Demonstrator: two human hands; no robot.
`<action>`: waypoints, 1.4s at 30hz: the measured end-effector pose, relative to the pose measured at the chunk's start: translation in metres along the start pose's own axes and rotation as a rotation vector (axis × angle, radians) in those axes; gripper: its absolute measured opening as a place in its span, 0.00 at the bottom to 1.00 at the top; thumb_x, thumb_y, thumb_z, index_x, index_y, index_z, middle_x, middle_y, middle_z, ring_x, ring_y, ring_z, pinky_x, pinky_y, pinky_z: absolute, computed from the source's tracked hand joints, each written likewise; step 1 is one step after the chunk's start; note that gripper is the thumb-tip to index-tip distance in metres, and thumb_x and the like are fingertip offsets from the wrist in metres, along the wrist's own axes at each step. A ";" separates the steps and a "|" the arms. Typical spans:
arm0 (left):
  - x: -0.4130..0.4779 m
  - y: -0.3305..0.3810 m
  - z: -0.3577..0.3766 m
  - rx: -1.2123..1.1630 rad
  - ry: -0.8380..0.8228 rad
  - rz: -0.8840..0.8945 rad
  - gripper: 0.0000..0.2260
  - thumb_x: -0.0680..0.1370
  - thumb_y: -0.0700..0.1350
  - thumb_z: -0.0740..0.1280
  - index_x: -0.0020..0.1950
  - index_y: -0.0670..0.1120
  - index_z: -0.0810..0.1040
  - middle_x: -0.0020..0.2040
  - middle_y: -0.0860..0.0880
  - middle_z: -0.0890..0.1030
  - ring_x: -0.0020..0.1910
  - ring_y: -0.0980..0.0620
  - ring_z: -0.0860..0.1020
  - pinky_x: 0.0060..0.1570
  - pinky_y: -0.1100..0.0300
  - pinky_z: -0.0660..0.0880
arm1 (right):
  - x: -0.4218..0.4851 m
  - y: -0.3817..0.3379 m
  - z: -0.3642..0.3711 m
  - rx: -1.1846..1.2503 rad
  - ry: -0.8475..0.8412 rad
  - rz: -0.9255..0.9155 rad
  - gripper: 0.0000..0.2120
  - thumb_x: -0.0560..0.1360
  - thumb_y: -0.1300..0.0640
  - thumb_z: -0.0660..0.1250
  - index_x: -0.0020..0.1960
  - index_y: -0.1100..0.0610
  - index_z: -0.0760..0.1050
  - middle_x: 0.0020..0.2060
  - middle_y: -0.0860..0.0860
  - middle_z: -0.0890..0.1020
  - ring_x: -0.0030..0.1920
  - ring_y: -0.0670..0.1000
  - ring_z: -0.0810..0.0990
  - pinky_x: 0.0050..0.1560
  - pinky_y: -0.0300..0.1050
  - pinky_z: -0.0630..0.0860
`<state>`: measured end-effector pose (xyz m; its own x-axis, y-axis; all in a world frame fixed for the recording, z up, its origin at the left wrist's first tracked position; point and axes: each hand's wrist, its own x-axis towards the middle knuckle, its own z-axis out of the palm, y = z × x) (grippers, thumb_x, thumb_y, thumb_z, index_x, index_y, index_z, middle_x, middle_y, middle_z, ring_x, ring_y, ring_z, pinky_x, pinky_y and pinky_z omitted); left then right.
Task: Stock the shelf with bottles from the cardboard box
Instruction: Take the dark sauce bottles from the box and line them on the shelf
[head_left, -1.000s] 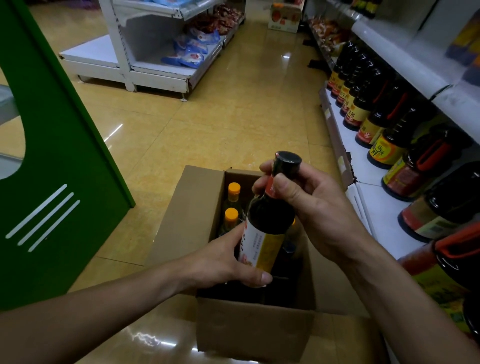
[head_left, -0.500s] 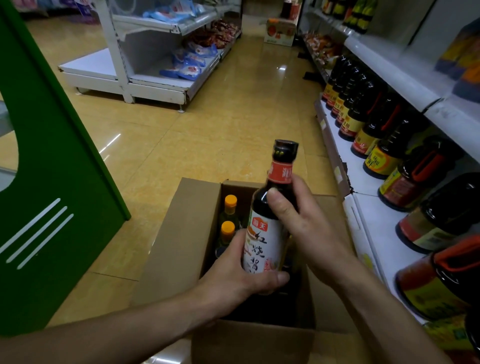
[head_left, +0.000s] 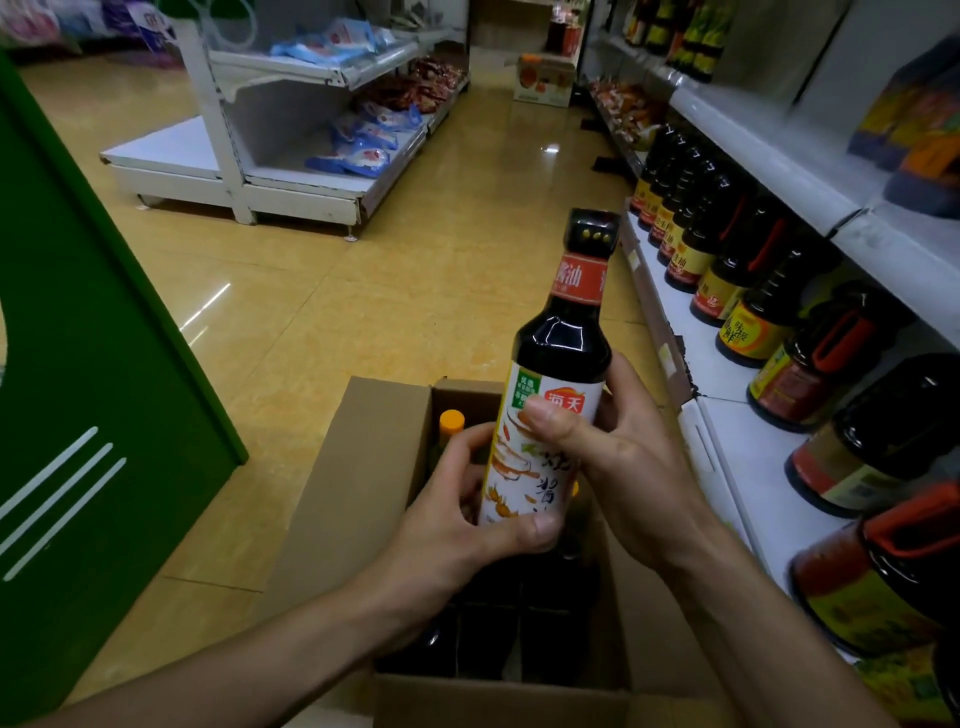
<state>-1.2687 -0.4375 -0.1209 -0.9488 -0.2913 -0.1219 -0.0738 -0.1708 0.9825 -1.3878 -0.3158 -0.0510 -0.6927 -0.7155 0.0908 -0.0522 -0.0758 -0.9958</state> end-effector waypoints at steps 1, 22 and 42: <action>0.000 0.001 0.000 -0.028 -0.018 -0.001 0.39 0.66 0.50 0.82 0.71 0.65 0.65 0.63 0.47 0.83 0.63 0.46 0.82 0.64 0.44 0.78 | 0.001 0.001 0.000 0.020 -0.014 -0.004 0.27 0.70 0.56 0.75 0.67 0.49 0.73 0.53 0.50 0.86 0.54 0.53 0.87 0.49 0.45 0.83; 0.018 0.056 0.006 -0.060 0.047 0.167 0.31 0.68 0.47 0.78 0.70 0.53 0.73 0.60 0.46 0.83 0.59 0.46 0.83 0.51 0.57 0.82 | 0.019 -0.038 -0.004 -0.106 -0.115 -0.038 0.24 0.76 0.53 0.71 0.71 0.48 0.72 0.59 0.46 0.85 0.61 0.45 0.83 0.55 0.40 0.81; -0.038 0.496 0.071 0.021 -0.047 0.219 0.30 0.70 0.50 0.76 0.70 0.54 0.71 0.59 0.51 0.84 0.58 0.51 0.84 0.53 0.60 0.81 | 0.040 -0.486 0.000 -0.185 -0.032 -0.064 0.24 0.76 0.51 0.71 0.71 0.50 0.72 0.62 0.48 0.84 0.64 0.49 0.82 0.63 0.52 0.80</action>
<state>-1.2907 -0.4443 0.3809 -0.9560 -0.2753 0.1012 0.1300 -0.0881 0.9876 -1.3904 -0.3073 0.4361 -0.6609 -0.7349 0.1520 -0.2292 0.0048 -0.9734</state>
